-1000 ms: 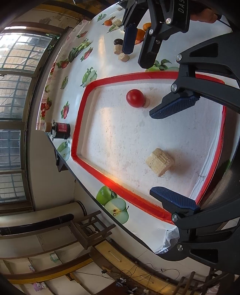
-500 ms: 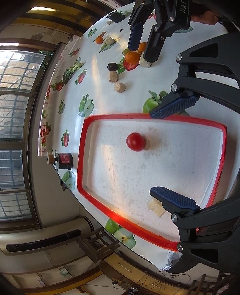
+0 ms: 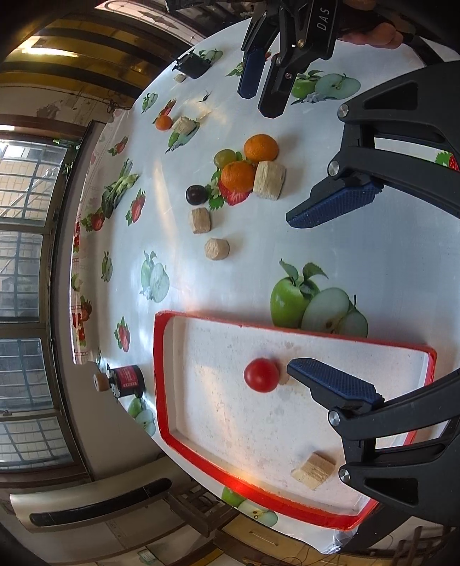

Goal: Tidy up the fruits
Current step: 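Move both open tools back toward the remaining blocks and tomatoes, then grasp a second wooden block with the left tool while the right tool grasps another tomato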

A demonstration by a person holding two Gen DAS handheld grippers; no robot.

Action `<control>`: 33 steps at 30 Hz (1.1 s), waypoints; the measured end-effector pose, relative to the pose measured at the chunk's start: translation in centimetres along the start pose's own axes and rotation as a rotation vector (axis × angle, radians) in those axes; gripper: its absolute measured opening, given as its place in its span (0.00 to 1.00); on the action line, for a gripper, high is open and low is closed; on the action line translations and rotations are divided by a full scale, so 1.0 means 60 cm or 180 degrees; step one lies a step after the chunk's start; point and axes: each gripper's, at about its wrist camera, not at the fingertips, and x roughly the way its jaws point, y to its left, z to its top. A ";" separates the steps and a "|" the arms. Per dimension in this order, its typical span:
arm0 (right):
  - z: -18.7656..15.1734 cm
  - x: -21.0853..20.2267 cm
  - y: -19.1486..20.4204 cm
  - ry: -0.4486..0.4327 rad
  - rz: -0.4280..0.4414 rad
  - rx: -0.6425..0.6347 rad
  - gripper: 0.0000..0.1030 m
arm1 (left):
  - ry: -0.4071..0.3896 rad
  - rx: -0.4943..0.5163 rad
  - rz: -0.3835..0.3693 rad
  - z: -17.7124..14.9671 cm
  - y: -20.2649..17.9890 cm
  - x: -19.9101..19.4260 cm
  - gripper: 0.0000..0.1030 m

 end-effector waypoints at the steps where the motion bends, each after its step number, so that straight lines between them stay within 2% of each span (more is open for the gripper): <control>1: -0.004 -0.004 -0.007 -0.0004 -0.0033 0.0025 0.70 | 0.0006 0.0023 -0.0026 0.000 -0.008 0.002 0.74; 7: -0.035 -0.043 -0.054 -0.0069 -0.0235 0.0173 0.70 | 0.0087 0.0161 -0.0234 0.002 -0.065 0.020 0.74; 12: -0.065 -0.078 -0.092 -0.0104 -0.0523 0.0237 0.70 | 0.0143 0.0283 -0.0399 0.010 -0.109 0.035 0.74; 20: -0.106 -0.123 -0.170 -0.0127 -0.0858 0.0512 0.71 | 0.0272 0.0393 -0.0468 0.024 -0.149 0.077 0.74; 25: -0.121 -0.115 -0.201 -0.0042 -0.0885 0.0669 0.71 | 0.0323 0.0447 -0.0424 0.023 -0.158 0.099 0.74; 30: -0.119 -0.091 -0.188 0.0046 -0.0859 0.0563 0.69 | 0.0370 0.0446 -0.0484 0.022 -0.155 0.117 0.73; 31: -0.119 -0.085 -0.185 0.0078 -0.0847 0.0538 0.68 | 0.0371 0.0433 -0.0539 0.023 -0.154 0.118 0.71; 32: -0.118 -0.078 -0.182 0.0121 -0.0836 0.0515 0.67 | 0.0374 0.0425 -0.0614 0.024 -0.154 0.118 0.65; 33: -0.119 -0.070 -0.180 0.0167 -0.0843 0.0488 0.60 | 0.0382 0.0425 -0.0677 0.024 -0.154 0.118 0.59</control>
